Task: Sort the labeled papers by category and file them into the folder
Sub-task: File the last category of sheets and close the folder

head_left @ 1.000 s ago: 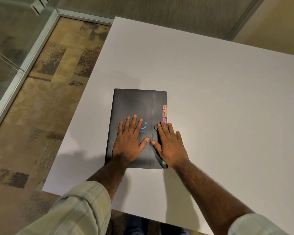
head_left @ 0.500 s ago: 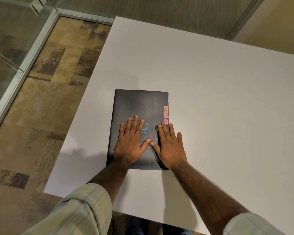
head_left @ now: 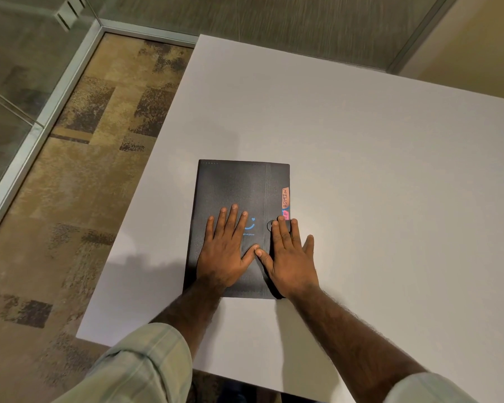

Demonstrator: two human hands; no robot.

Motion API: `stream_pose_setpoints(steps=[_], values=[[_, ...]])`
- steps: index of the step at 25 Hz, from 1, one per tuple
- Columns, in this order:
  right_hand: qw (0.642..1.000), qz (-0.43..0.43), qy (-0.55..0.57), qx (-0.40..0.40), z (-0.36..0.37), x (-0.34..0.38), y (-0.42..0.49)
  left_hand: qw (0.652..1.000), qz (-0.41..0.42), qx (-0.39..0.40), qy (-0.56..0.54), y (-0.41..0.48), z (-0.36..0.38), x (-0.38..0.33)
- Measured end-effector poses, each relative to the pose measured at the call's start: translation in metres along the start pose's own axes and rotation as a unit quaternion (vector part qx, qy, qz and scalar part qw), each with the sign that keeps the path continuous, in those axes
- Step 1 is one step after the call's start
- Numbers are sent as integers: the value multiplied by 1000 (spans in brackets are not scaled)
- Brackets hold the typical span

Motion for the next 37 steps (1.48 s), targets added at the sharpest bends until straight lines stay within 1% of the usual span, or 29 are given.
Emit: stream_pose_setpoints(steps=[5, 10, 14, 16, 17, 18, 19, 20, 22, 24, 25, 27, 30, 31, 33, 35, 37], values=[[998, -7, -56, 8, 2, 3, 4, 1000, -4, 0, 16, -1, 0, -1], [999, -1, -43, 10, 9, -5, 4, 1000, -8, 4, 15, 0, 1, -1], [1000, -8, -16, 21, 10, -11, 1, 1000, -7, 3, 8, 1, 0, -1], [1000, 3, 25, 0, 1, -14, -1, 1000, -3, 8, 0, 2, -1, -1], [998, 23, 62, -23, -4, -18, -3, 1000, -10, 7, -10, 2, -2, 1], [991, 53, 107, -53, -10, -21, -6, 999, -35, -2, -25, 1, -5, 5], [981, 89, 156, -78, -16, -25, -9, 995, -82, -16, -47, -3, -9, 12], [968, 124, 199, -94, -19, -29, -12, 986, -146, -32, -69, -10, -14, 22], [935, 190, 284, -93, -18, -35, -15, 953, -272, -61, -120, -32, -23, 41], [896, 240, 365, -77, -16, -39, -12, 919, -347, -71, -175, -50, -28, 52], [879, 256, 396, -73, -14, -42, -9, 909, -362, -70, -192, -54, -31, 54], [846, 283, 449, -53, -11, -44, -3, 904, -364, -74, -209, -51, -40, 57], [816, 315, 484, -28, -8, -48, 3, 884, -395, -64, -242, -41, -42, 70], [812, 315, 490, -29, -7, -50, 5, 881, -401, -52, -246, -39, -41, 76], [816, 307, 488, -43, -13, -55, 7, 878, -397, -34, -265, -35, -37, 86], [821, 307, 476, -71, -22, -64, 2, 865, -387, -24, -318, -33, -34, 86], [818, 313, 474, -92, -32, -74, -11, 850, -375, -16, -371, -32, -35, 76]])
Point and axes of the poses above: each hand's wrist, its own y-axis towards the middle knuckle, its own z-axis out of the palm, x = y × z, the point moved 8 cm from there along y, towards the middle knuckle, and after that the axes turned 2 degrees about z, right-handed, at the moved point
